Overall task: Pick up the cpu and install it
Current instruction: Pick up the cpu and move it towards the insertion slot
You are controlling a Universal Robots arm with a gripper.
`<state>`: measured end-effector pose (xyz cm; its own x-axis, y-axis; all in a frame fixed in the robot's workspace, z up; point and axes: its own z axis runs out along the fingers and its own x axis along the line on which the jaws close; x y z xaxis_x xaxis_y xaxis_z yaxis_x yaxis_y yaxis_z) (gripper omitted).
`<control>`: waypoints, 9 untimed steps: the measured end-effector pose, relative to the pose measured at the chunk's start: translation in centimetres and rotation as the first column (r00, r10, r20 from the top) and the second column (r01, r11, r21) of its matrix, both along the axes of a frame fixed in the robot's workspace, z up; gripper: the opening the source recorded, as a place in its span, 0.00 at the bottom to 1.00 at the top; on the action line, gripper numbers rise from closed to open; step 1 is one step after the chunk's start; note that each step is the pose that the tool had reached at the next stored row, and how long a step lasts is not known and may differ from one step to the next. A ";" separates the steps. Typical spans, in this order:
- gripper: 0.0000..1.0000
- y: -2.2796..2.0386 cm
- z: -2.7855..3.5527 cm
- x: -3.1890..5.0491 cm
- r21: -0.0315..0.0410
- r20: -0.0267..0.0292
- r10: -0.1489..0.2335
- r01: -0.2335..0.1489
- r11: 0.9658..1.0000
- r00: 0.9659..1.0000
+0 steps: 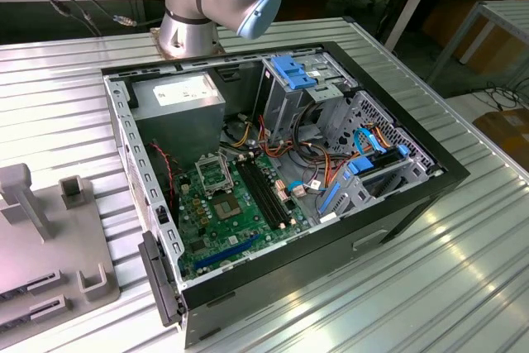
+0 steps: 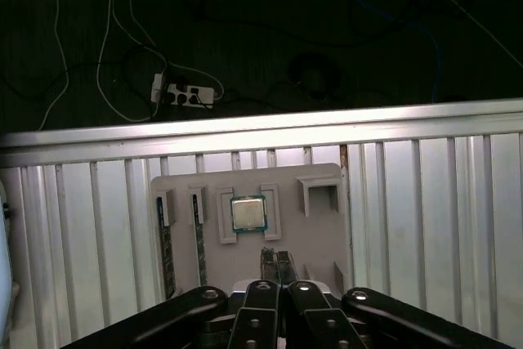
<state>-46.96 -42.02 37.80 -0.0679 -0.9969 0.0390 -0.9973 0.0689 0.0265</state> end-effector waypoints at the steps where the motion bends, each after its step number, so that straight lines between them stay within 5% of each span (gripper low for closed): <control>1: 0.11 0.00 0.00 0.00 0.000 0.000 0.000 0.000 1.000 1.000; 5: 0.11 0.00 0.00 0.01 0.000 0.000 0.019 -0.019 1.000 1.000; 9: 0.11 0.00 -0.02 0.00 0.000 0.000 0.092 -0.092 0.996 0.996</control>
